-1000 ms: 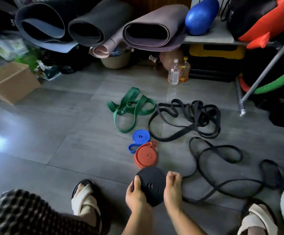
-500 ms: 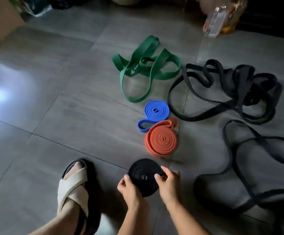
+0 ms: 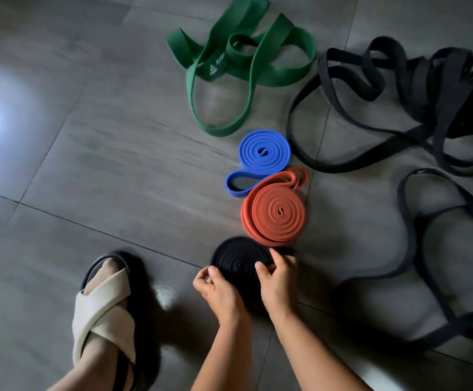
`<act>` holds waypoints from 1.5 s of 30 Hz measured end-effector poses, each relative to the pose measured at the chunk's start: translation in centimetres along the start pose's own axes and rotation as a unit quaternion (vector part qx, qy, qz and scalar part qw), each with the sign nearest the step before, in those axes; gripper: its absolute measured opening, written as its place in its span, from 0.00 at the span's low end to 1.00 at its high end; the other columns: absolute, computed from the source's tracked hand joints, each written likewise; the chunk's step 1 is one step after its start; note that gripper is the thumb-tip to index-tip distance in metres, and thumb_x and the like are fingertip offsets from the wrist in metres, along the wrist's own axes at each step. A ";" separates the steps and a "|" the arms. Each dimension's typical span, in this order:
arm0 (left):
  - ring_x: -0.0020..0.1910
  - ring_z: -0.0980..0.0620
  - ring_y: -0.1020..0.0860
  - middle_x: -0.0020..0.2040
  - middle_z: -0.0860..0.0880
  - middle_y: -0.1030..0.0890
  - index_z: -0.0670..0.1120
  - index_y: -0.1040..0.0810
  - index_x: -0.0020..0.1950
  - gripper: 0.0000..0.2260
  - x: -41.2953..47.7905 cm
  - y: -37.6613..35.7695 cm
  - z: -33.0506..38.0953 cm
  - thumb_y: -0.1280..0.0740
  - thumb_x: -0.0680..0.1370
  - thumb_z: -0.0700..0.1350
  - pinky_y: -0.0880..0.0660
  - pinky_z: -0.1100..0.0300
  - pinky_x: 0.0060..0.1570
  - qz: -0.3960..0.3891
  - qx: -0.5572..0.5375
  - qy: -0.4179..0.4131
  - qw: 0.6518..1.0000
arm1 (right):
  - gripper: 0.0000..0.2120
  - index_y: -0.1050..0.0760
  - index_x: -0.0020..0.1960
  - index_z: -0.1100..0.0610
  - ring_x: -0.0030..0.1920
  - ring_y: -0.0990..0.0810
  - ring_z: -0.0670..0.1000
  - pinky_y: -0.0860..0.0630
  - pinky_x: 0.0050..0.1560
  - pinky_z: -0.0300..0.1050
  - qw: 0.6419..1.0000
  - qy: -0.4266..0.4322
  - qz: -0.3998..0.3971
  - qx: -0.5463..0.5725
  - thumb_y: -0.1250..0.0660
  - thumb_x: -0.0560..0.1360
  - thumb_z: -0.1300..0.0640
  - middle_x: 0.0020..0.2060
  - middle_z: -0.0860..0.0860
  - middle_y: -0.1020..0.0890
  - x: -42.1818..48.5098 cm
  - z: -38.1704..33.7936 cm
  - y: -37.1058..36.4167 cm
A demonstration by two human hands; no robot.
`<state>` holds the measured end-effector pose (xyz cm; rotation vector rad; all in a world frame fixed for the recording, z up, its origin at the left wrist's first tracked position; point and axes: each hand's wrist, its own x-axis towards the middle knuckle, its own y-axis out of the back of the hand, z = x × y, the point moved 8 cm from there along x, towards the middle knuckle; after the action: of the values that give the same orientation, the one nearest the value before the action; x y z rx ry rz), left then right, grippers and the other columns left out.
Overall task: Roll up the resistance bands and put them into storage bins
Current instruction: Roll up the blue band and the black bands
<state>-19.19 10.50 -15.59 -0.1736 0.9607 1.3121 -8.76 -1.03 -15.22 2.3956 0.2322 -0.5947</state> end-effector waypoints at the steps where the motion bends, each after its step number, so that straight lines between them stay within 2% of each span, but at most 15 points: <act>1: 0.59 0.42 0.31 0.61 0.39 0.30 0.46 0.31 0.56 0.07 0.1 0.2 0.2 0.44 0.80 0.47 0.35 0.51 0.62 0.010 0.039 -0.008 0.999 | 0.20 0.29 0.63 0.66 0.56 0.27 0.59 0.39 0.51 0.31 1.000 0.000 0.003 0.002 0.32 0.72 0.66 0.57 0.62 0.29 0.0 0.0 0.0; 4: 0.65 0.39 0.38 0.65 0.39 0.34 0.44 0.27 0.61 0.13 0.3 0.8 0.4 0.41 0.80 0.48 0.40 0.52 0.64 0.025 0.109 -0.009 0.994 | 0.20 0.28 0.63 0.66 0.52 0.24 0.59 0.38 0.49 0.30 1.000 -0.005 0.017 0.012 0.32 0.71 0.67 0.57 0.62 0.29 -0.1 0.1 -0.2; 10: 0.65 0.43 0.35 0.64 0.41 0.36 0.47 0.30 0.67 0.17 0.7 0.7 -0.5 0.37 0.78 0.46 0.38 0.56 0.65 -0.042 0.110 -0.067 0.991 | 0.23 0.29 0.63 0.66 0.50 0.24 0.61 0.28 0.55 0.49 1.000 -0.015 0.021 0.016 0.31 0.69 0.68 0.55 0.63 0.28 -0.1 0.3 -0.3; 14: 0.64 0.41 0.34 0.63 0.39 0.34 0.48 0.31 0.67 0.17 0.6 1.0 -0.1 0.38 0.78 0.46 0.39 0.53 0.67 -0.029 0.127 -0.085 0.988 | 0.24 0.33 0.64 0.64 0.45 0.26 0.53 0.29 0.47 0.42 0.999 -0.010 0.016 0.038 0.31 0.70 0.68 0.51 0.57 0.28 -1.2 1.1 1.0; 18: 0.63 0.39 0.32 0.62 0.37 0.31 0.42 0.30 0.65 0.18 1.0 1.7 0.1 0.35 0.77 0.47 0.38 0.49 0.67 -0.020 0.128 -0.099 0.987 | 0.27 0.27 0.51 0.65 0.42 0.23 0.64 0.24 0.42 0.54 0.982 0.033 0.119 -0.143 0.21 0.55 0.65 0.44 0.61 0.24 -2.9 4.8 7.3; 21: 0.63 0.39 0.34 0.62 0.36 0.31 0.38 0.32 0.64 0.21 0.2 2.5 0.3 0.34 0.76 0.47 0.37 0.49 0.65 0.004 0.140 -0.096 0.985 | 0.27 0.25 0.54 0.61 0.51 0.23 0.64 0.28 0.49 0.55 0.950 -0.088 0.041 -0.295 0.21 0.59 0.57 0.50 0.61 0.22 -4.3 9.2 11.0; 25: 0.60 0.39 0.31 0.56 0.37 0.28 0.37 0.30 0.61 0.17 -2.6 2.8 1.3 0.33 0.76 0.43 0.35 0.49 0.61 -0.048 0.172 -0.162 0.971 | 0.18 0.26 0.40 0.49 0.36 0.18 0.54 0.25 0.36 0.46 0.956 0.042 -0.057 -0.284 0.22 0.56 0.61 0.35 0.49 0.19 -5.6 9.3 12.0; 28: 0.51 0.44 0.25 0.48 0.42 0.26 0.44 0.28 0.62 0.18 -7.8 0.0 2.9 0.32 0.73 0.36 0.31 0.55 0.52 -0.219 0.252 -0.282 0.899 | 0.11 0.25 0.43 0.49 0.41 0.20 0.52 0.27 0.40 0.43 0.962 0.104 -0.094 -0.233 0.35 0.60 0.52 0.37 0.48 0.20 -6.2 4.4 13.6; 30: 0.44 0.56 0.27 0.49 0.49 0.30 0.57 0.35 0.64 0.26 -14.1 -2.5 4.0 0.31 0.72 0.36 0.33 0.65 0.48 -0.367 0.327 -0.363 0.792 | 0.14 0.24 0.45 0.54 0.47 0.23 0.51 0.32 0.45 0.41 0.960 0.132 -0.129 -0.210 0.41 0.64 0.50 0.39 0.44 0.24 -7.0 0.1 15.5; 32: 0.46 0.56 0.26 0.49 0.53 0.32 0.60 0.35 0.64 0.26 -20.9 -3.5 5.2 0.32 0.70 0.43 0.33 0.69 0.48 -0.468 0.383 -0.417 0.679 | 0.04 0.27 0.42 0.53 0.43 0.26 0.48 0.35 0.40 0.38 0.963 0.158 -0.142 -0.166 0.37 0.69 0.53 0.35 0.42 0.29 -7.8 -3.9 18.5; 33: 0.47 0.54 0.25 0.47 0.54 0.31 0.57 0.29 0.63 0.24 -23.5 -3.5 6.3 0.33 0.67 0.48 0.33 0.69 0.47 -0.485 0.387 -0.434 0.653 | 0.02 0.29 0.40 0.51 0.40 0.28 0.46 0.35 0.37 0.36 0.965 0.162 -0.148 -0.141 0.36 0.70 0.57 0.34 0.42 0.29 -8.5 -5.7 20.3; 36: 0.41 0.56 0.26 0.39 0.56 0.25 0.50 0.21 0.50 0.19 -29.1 -2.6 11.0 0.32 0.62 0.55 0.30 0.62 0.43 -0.500 0.344 -0.463 0.646 | 0.08 0.29 0.35 0.48 0.33 0.30 0.42 0.35 0.36 0.38 0.972 0.160 -0.164 -0.043 0.35 0.69 0.60 0.29 0.42 0.28 -10.8 -10.0 25.9; 39: 0.28 0.61 0.30 0.29 0.55 0.26 0.51 0.24 0.37 0.09 -34.6 -0.9 15.0 0.27 0.69 0.54 0.33 0.67 0.32 -0.530 0.336 -0.490 0.605 | 0.09 0.27 0.38 0.48 0.37 0.27 0.43 0.31 0.42 0.40 0.969 0.194 -0.151 0.013 0.35 0.69 0.62 0.35 0.46 0.24 -14.1 -13.6 31.8; 42: 0.25 0.62 0.30 0.27 0.55 0.27 0.49 0.27 0.35 0.09 -40.1 1.9 18.1 0.32 0.75 0.46 0.34 0.70 0.30 -0.560 0.289 -0.500 0.593 | 0.14 0.27 0.46 0.48 0.50 0.25 0.45 0.28 0.56 0.45 0.957 0.246 -0.134 0.073 0.36 0.73 0.67 0.48 0.50 0.23 -18.0 -16.3 36.2; 45: 0.28 0.60 0.28 0.27 0.56 0.25 0.49 0.26 0.40 0.07 -45.3 5.3 20.1 0.35 0.77 0.39 0.31 0.69 0.31 -0.606 0.234 -0.489 0.582 | 0.09 0.27 0.54 0.47 0.55 0.27 0.36 0.31 0.58 0.32 0.935 0.319 -0.143 0.061 0.36 0.76 0.59 0.54 0.45 0.25 -22.7 -18.5 38.6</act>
<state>-11.43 -8.91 29.64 0.2855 0.0106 -0.2742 -10.23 -19.44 29.51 2.6283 0.8531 0.0770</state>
